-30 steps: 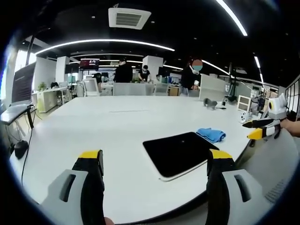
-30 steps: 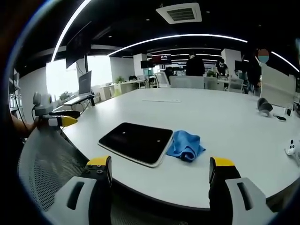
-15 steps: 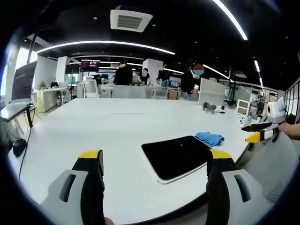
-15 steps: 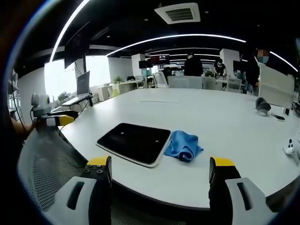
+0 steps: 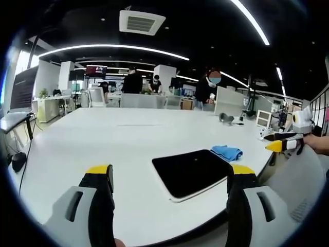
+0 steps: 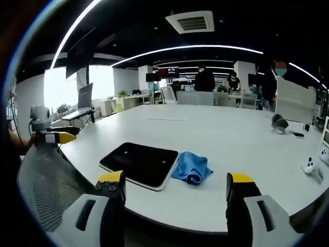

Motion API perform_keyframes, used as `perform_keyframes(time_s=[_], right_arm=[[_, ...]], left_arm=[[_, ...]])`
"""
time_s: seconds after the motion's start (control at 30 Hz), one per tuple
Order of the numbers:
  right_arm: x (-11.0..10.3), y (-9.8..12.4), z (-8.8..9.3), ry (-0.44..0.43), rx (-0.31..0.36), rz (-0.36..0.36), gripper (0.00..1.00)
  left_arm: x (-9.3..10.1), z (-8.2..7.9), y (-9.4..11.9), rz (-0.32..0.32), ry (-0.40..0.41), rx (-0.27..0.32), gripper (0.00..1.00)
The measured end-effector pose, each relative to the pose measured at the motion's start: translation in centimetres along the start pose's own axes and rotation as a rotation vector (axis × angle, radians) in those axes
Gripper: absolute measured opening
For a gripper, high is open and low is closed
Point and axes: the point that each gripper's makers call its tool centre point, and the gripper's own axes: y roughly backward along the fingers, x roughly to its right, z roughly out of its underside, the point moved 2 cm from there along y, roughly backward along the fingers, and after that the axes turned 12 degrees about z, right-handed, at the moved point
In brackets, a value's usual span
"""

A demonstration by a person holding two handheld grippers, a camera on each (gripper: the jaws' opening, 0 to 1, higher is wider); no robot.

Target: Wipe the mirror surface with the cleaning cloth until all visible marks leave the cleaned area.

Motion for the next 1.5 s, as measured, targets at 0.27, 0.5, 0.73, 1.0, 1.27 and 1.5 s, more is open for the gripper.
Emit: perform_keyframes(time_s=[0.27,0.5,0.73,1.0,1.27,1.5], right_arm=[[0.6,0.1,-0.9,-0.005,0.001,-0.008,0.71],[1.0,-0.5,-3.3,0.016,0.023,-0.048,0.63],[1.2,-1.7,-4.4,0.066,0.016,-0.037,0.57],[-0.3,-3.3,-3.9,0.075,-0.026,-0.104,0.50],[-1.3,-5.5,-3.0,0.159,-0.076,-0.166,0.49],[-1.3,-7.2,-3.0,0.149,-0.078,-0.185,0.45]], left_arm=[[0.0,-0.1,0.1,-0.002,0.004,0.007,0.90],[-0.1,-0.1,0.1,-0.002,0.004,0.005,0.89],[-0.1,0.0,0.1,-0.003,0.005,0.004,0.89],[0.0,-0.1,0.1,0.001,0.010,0.011,0.90],[-0.1,0.1,0.1,-0.003,0.008,-0.005,0.89],[-0.1,0.2,0.1,-0.005,0.008,-0.011,0.88]])
